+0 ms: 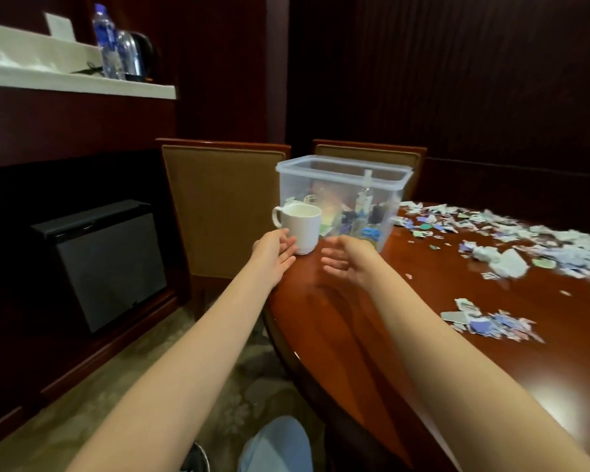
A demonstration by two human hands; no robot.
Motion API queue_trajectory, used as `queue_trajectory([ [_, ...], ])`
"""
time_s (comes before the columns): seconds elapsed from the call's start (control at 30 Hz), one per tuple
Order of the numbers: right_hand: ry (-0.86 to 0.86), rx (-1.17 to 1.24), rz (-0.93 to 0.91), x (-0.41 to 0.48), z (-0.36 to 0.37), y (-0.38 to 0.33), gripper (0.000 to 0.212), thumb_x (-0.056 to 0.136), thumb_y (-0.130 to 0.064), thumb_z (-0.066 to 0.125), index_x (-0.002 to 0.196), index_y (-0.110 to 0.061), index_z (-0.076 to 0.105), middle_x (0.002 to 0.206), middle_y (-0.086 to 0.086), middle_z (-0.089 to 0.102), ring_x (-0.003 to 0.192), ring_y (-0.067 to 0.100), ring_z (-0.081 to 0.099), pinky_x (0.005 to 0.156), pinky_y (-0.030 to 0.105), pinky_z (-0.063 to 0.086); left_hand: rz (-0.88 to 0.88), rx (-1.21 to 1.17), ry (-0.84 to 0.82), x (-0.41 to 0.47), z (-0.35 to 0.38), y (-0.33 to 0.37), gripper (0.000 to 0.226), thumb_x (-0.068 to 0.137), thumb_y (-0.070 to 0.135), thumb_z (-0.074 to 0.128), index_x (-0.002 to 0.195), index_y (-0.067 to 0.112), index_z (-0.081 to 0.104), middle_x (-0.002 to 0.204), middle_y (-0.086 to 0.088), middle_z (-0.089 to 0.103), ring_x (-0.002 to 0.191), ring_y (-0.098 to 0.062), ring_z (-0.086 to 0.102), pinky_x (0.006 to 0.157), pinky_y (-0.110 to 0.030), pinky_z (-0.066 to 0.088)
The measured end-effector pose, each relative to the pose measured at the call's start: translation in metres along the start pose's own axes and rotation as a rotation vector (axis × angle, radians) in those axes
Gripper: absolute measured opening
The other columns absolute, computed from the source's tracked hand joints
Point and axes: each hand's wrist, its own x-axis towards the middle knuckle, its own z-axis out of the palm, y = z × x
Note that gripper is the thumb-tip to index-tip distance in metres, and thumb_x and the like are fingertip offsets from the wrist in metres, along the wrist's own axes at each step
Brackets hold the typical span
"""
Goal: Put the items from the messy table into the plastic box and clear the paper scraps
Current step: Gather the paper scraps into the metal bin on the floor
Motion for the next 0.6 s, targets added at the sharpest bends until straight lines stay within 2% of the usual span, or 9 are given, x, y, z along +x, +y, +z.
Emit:
queue_trajectory([
  [0.1, 0.108, -0.022, -0.034, -0.004, -0.034, -0.006, 0.033, 0.098, -0.012, 0.038, 0.127, -0.004, 0.053, 0.118, 0.015, 0.062, 0.084, 0.021, 0.058, 0.079, 0.032, 0.049, -0.026, 0.072, -0.072, -0.002, 0.029, -0.017, 0.04, 0.095, 0.002, 0.034, 0.133, 0.004, 0.048, 0.128, -0.014, 0.057, 0.122, -0.025, 0.052, 0.101, -0.033, 0.038],
  [0.13, 0.149, -0.027, -0.042, -0.006, -0.046, -0.007, 0.033, 0.098, -0.012, 0.039, 0.127, -0.004, 0.053, 0.119, 0.016, 0.061, 0.087, 0.022, 0.058, 0.081, 0.032, 0.049, -0.031, 0.112, -0.098, -0.003, 0.04, -0.024, 0.041, 0.095, 0.002, 0.034, 0.133, 0.004, 0.048, 0.128, -0.014, 0.057, 0.122, -0.025, 0.051, 0.101, -0.033, 0.038],
  [0.2, 0.22, -0.03, -0.054, -0.011, -0.071, -0.008, 0.033, 0.098, -0.012, 0.04, 0.126, -0.003, 0.054, 0.109, 0.014, 0.062, 0.083, 0.021, 0.058, 0.082, 0.032, 0.049, -0.04, 0.211, -0.135, -0.002, 0.061, -0.039, 0.04, 0.095, 0.004, 0.035, 0.131, 0.006, 0.051, 0.12, -0.012, 0.059, 0.115, -0.024, 0.054, 0.098, -0.032, 0.04],
  [0.33, 0.362, -0.06, -0.061, -0.021, -0.115, -0.008, 0.031, 0.098, -0.011, 0.042, 0.124, -0.004, 0.056, 0.12, 0.013, 0.06, 0.096, 0.024, 0.058, 0.083, 0.031, 0.049, 0.025, 0.535, -0.211, -0.008, 0.1, -0.069, 0.023, 0.093, 0.013, 0.044, 0.112, 0.015, 0.058, 0.098, -0.007, 0.059, 0.079, -0.015, 0.054, 0.069, -0.026, 0.042],
  [0.37, 0.411, -0.095, -0.076, -0.023, -0.124, -0.006, 0.029, 0.098, -0.013, 0.043, 0.122, -0.006, 0.058, 0.121, 0.012, 0.06, 0.095, 0.022, 0.058, 0.083, 0.031, 0.05, 0.083, 0.661, -0.252, -0.009, 0.107, -0.077, 0.023, 0.093, 0.015, 0.044, 0.112, 0.016, 0.058, 0.103, -0.008, 0.059, 0.081, -0.016, 0.053, 0.07, -0.026, 0.042],
  [0.43, 0.528, -0.295, -0.16, -0.025, -0.145, 0.001, 0.026, 0.097, -0.017, 0.045, 0.116, -0.011, 0.062, 0.118, 0.008, 0.062, 0.089, 0.017, 0.057, 0.081, 0.028, 0.052, 0.215, 0.923, -0.337, -0.006, 0.119, -0.093, 0.034, 0.095, 0.022, 0.042, 0.127, 0.014, 0.053, 0.131, -0.008, 0.053, 0.112, -0.021, 0.052, 0.092, -0.03, 0.041],
  [0.5, 0.611, -0.531, -0.254, -0.033, -0.165, 0.01, 0.027, 0.098, -0.017, 0.042, 0.115, -0.014, 0.063, 0.112, 0.005, 0.061, 0.081, 0.011, 0.053, 0.068, 0.019, 0.047, 0.281, 1.132, -0.422, -0.001, 0.127, -0.104, 0.046, 0.097, 0.027, 0.041, 0.141, 0.013, 0.039, 0.148, -0.007, 0.038, 0.134, -0.023, 0.038, 0.109, -0.033, 0.031],
  [0.53, 0.641, -0.629, -0.281, -0.038, -0.174, 0.013, 0.028, 0.097, -0.016, 0.041, 0.116, -0.014, 0.063, 0.115, 0.005, 0.061, 0.085, 0.012, 0.054, 0.069, 0.019, 0.044, 0.31, 1.223, -0.458, 0.003, 0.13, -0.109, 0.05, 0.098, 0.028, 0.04, 0.145, 0.012, 0.033, 0.152, -0.008, 0.032, 0.138, -0.024, 0.033, 0.113, -0.034, 0.027],
  [0.6, 0.71, -0.81, -0.307, -0.044, -0.195, 0.018, 0.03, 0.096, -0.016, 0.042, 0.117, -0.015, 0.063, 0.131, 0.006, 0.055, 0.112, 0.02, 0.052, 0.091, 0.026, 0.043, 0.354, 1.386, -0.5, 0.009, 0.135, -0.118, 0.057, 0.098, 0.032, 0.039, 0.149, 0.01, 0.023, 0.155, -0.009, 0.025, 0.142, -0.025, 0.026, 0.117, -0.038, 0.021],
])
